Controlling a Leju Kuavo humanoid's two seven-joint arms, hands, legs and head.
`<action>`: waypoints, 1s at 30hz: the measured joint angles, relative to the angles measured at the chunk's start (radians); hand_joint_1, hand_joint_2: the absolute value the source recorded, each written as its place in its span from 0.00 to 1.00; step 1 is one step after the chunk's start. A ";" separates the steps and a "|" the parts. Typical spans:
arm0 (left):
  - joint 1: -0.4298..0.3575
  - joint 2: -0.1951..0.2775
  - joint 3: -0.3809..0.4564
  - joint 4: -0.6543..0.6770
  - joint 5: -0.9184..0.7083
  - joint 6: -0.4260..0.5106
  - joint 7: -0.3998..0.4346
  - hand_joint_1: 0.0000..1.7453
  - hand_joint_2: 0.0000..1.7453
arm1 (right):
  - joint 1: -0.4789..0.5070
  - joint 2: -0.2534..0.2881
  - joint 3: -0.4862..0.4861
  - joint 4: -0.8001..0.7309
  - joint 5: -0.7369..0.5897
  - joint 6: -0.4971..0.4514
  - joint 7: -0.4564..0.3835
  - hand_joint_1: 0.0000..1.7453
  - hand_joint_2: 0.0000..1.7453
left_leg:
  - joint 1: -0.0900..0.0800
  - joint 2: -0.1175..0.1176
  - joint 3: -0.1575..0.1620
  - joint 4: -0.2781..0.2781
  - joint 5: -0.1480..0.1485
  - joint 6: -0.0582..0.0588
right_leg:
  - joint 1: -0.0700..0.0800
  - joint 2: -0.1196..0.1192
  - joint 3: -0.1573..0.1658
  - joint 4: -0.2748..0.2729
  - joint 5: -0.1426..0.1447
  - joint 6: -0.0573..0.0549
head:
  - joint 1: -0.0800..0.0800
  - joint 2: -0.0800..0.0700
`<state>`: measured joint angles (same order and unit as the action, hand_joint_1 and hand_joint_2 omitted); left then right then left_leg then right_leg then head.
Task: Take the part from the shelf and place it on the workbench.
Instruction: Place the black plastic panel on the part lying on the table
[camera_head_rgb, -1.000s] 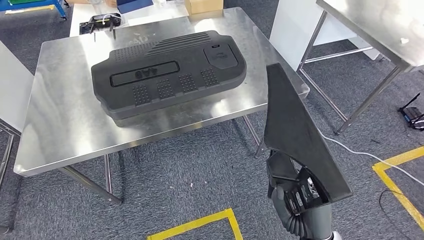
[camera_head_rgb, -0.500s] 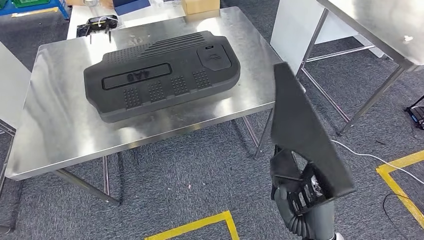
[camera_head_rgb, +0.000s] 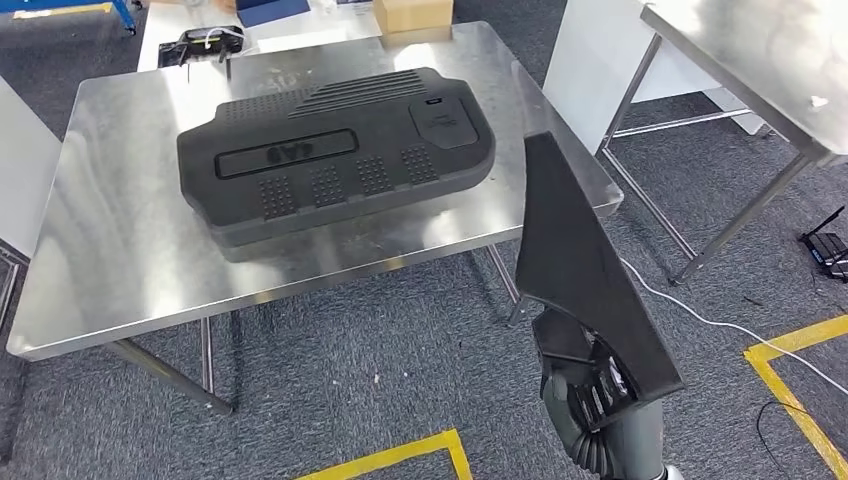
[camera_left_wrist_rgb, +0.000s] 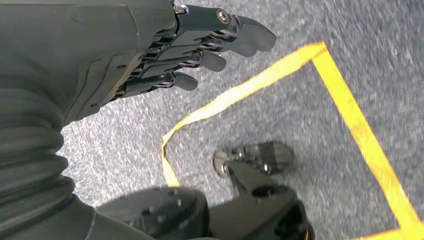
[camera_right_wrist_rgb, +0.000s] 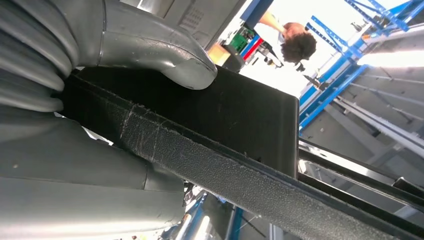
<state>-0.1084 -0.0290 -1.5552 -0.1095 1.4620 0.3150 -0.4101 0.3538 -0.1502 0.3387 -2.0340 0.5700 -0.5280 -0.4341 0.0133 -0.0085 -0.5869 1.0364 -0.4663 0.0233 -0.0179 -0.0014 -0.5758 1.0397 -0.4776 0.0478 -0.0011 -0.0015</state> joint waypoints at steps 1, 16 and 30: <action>0.000 0.000 0.000 0.000 -0.001 0.000 0.000 0.00 1.00 | 0.000 -0.001 0.001 0.000 0.001 0.000 0.001 1.00 1.00 | 0.001 -0.002 0.001 -0.002 0.002 0.005 | 0.000 0.000 -0.017 0.035 -0.018 -0.001 | 0.001 0.000; 0.001 -0.002 0.000 0.000 -0.006 0.002 0.000 0.00 1.00 | -0.001 -0.008 0.007 0.001 0.003 -0.007 0.007 1.00 1.00 | -0.004 -0.026 -0.018 0.046 -0.032 -0.024 | -0.009 0.001 0.005 -0.029 0.026 -0.014 | -0.002 0.000; -0.002 -0.006 -0.001 -0.001 -0.006 0.005 0.000 0.00 1.00 | 0.000 -0.011 0.009 0.001 0.006 -0.009 0.007 1.00 1.00 | -0.003 0.020 -0.018 0.014 0.003 -0.007 | -0.003 -0.051 0.017 -0.016 0.000 0.009 | -0.003 0.000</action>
<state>-0.1103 -0.0348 -1.5558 -0.1102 1.4561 0.3199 -0.4101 0.3535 -0.1607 0.3477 -2.0333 0.5762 -0.5372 -0.4273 0.0100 0.0117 -0.6050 1.0501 -0.4628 0.0159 -0.0208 -0.0520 -0.5586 1.0233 -0.4775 0.0571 -0.0045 -0.0015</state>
